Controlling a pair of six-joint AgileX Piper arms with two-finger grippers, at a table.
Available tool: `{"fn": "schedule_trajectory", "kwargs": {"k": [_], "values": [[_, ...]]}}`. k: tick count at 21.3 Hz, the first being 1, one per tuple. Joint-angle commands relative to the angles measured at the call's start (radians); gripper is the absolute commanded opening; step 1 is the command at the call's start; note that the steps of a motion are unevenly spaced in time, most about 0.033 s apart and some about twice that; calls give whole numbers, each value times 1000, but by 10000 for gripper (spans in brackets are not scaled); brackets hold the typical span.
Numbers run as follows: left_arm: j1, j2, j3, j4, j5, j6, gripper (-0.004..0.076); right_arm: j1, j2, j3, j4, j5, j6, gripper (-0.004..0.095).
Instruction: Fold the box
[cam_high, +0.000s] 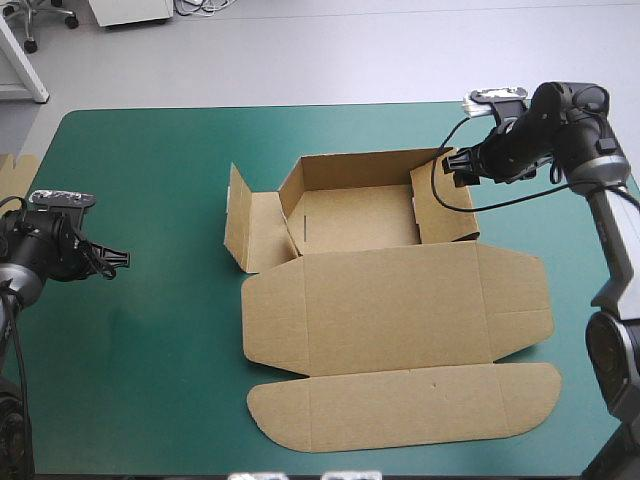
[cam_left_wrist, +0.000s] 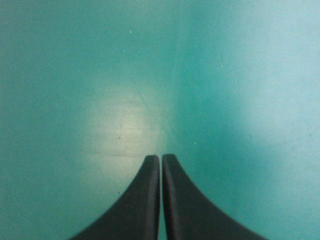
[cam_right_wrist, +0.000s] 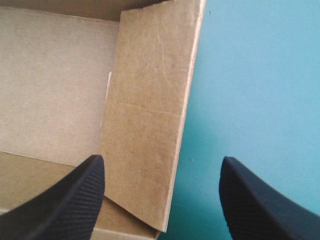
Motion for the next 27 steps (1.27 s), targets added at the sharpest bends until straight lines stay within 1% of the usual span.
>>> {"fn": "schedule_trajectory", "kwargs": {"k": [1, 6, 9, 11, 16, 19, 22, 27], "values": [[0, -31, -31, 2, -43, 0, 6, -3, -105, -32, -5, 2, 22, 623], [0, -31, -31, -18, -45, 0, 6, -3, -117, -32, -2, -68, 71, 623], [0, -31, -31, -23, -44, 7, 6, -3, -67, -32, 0, -58, 71, 623], [0, -31, -31, -28, -46, 7, 6, -3, -36, -32, 4, -77, 71, 621], [0, -31, -31, -27, -47, 8, 6, 18, 36, -32, -6, -85, 71, 621], [0, -31, -31, -27, -47, 8, 6, 35, 99, -32, -20, -109, 79, 621], [0, -31, -31, -29, -50, 8, 6, 37, 149, -32, -63, -112, 106, 617], [0, -31, -31, -57, -57, 32, 6, 37, 182, -32, -61, -156, 111, 495]]}}
